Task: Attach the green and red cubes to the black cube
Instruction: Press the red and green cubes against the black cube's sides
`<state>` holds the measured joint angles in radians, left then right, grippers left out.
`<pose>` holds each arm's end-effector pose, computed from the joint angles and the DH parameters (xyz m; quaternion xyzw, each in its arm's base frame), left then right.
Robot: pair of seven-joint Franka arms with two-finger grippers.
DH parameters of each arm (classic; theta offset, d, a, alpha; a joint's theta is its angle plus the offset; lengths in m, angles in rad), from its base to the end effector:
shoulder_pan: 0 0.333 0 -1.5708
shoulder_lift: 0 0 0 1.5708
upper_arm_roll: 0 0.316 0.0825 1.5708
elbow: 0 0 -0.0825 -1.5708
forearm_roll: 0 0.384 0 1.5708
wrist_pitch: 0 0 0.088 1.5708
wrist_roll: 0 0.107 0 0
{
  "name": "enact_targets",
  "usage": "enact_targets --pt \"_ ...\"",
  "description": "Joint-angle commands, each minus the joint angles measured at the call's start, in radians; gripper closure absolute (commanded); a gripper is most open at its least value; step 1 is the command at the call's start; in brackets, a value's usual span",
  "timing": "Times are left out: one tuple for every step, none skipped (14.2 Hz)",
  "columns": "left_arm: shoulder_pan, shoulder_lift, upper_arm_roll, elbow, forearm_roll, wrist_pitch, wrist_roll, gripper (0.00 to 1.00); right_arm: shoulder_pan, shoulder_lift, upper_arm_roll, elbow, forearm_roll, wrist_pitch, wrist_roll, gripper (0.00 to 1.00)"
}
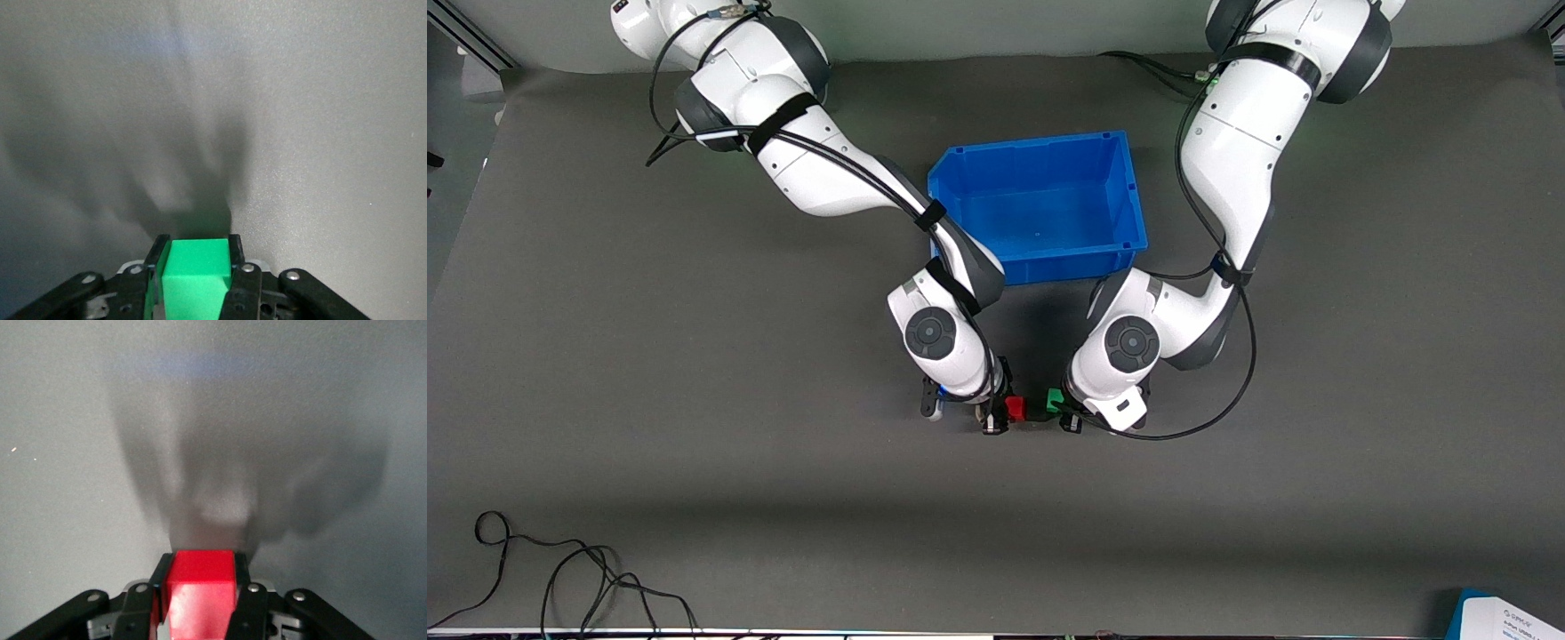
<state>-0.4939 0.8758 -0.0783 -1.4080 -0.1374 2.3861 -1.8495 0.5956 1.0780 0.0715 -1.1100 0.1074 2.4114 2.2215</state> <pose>0.6268 -0.3910 0.1873 0.7602 0.6428 -0.0556 0.0759 0.6306 0.4727 0.1712 -0.6649 0.7352 0.0545 0.1198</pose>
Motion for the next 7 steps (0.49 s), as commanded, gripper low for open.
enact_targets --pt "-0.015 0.023 0.012 0.04 -0.005 -0.002 -0.011 1.0 0.016 0.034 -0.006 0.047 -0.009 0.028 0.046 0.77" --pt "-0.014 0.023 0.014 0.041 -0.005 -0.002 -0.01 1.0 0.016 0.034 -0.006 0.047 -0.009 0.028 0.049 0.77" --pt "-0.012 0.023 0.014 0.041 -0.005 -0.002 -0.01 0.99 0.018 0.033 -0.006 0.047 -0.009 0.028 0.052 0.77" --pt "-0.012 0.023 0.015 0.043 -0.005 -0.002 -0.01 0.87 0.018 0.031 -0.006 0.047 -0.011 0.028 0.056 0.77" --pt "-0.011 0.023 0.017 0.053 -0.005 -0.002 -0.01 0.85 0.018 0.031 -0.006 0.047 -0.011 0.028 0.059 0.77" --pt "-0.011 0.023 0.018 0.057 -0.004 -0.002 -0.008 0.83 0.018 0.031 -0.007 0.045 -0.012 0.028 0.06 0.77" --pt "-0.011 0.023 0.021 0.061 -0.004 -0.002 -0.008 0.82 0.018 0.03 -0.009 0.045 -0.014 0.028 0.06 0.77"
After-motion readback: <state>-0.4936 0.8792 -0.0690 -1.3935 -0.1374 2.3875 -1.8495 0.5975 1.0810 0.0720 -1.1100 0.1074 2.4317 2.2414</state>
